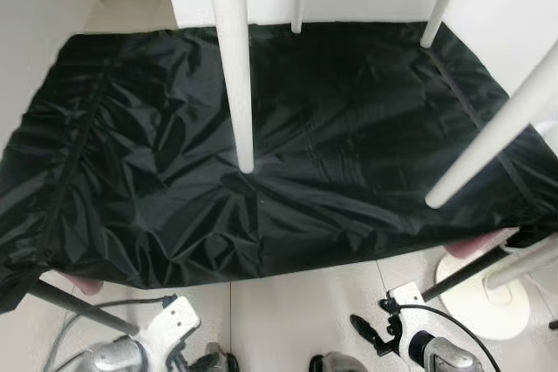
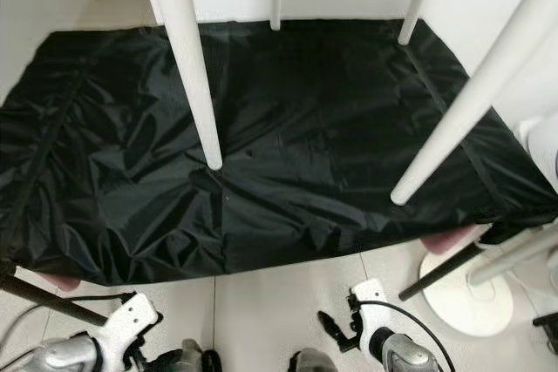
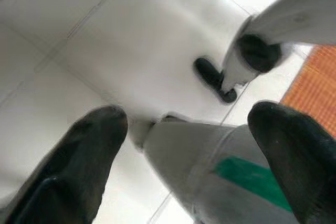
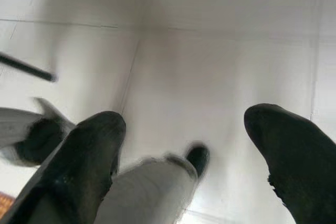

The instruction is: Building children table

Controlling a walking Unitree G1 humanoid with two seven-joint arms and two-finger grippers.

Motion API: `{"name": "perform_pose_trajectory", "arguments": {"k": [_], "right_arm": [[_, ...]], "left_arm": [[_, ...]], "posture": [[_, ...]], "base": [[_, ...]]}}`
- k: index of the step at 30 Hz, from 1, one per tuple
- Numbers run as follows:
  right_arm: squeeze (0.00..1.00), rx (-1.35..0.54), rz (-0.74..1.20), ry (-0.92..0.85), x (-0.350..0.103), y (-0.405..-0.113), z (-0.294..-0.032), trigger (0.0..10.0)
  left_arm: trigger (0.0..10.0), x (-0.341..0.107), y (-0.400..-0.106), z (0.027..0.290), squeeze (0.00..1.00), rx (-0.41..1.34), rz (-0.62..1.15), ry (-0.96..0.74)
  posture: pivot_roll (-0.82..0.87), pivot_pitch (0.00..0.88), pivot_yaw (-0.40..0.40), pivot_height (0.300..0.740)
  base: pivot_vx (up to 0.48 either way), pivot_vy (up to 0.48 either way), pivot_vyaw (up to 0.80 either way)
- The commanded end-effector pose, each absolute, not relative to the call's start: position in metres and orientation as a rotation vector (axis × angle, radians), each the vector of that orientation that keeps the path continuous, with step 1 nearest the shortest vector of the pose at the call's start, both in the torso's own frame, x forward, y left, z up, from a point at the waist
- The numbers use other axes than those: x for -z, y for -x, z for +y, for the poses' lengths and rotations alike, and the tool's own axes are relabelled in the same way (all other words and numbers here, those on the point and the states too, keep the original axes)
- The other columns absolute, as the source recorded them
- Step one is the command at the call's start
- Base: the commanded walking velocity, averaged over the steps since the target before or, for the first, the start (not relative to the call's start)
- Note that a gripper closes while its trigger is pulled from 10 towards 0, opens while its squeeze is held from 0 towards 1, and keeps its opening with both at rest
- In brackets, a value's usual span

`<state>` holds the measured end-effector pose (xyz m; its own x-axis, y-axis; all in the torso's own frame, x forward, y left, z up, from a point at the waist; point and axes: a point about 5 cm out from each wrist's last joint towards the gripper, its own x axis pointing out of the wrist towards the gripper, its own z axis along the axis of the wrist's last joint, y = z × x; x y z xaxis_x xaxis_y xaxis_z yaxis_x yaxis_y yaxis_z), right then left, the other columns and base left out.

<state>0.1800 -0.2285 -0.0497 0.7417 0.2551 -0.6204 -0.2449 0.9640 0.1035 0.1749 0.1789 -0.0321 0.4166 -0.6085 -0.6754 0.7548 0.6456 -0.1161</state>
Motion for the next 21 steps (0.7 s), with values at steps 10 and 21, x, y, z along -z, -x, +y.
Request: {"name": "perform_pose_trajectory", "arguments": {"k": [10, 21], "right_arm": [[0.00, 0.002, 0.920, -0.121, 0.088, -0.150, -0.211, 10.0], [0.00, 0.002, 0.966, -0.056, 0.097, -0.139, -0.200, 10.0]], "left_arm": [[10.0, 0.078, -0.176, 0.194, 0.00, 0.333, 0.982, -0.164], [10.0, 0.088, -0.166, 0.189, 0.00, 0.289, 1.036, -0.169]], "posture": [[-0.06, 0.049, 0.029, 0.740], [-0.07, 0.063, 0.015, 0.740]], "base": [[0.000, 0.000, 0.00], [0.000, 0.000, 0.00]]}}
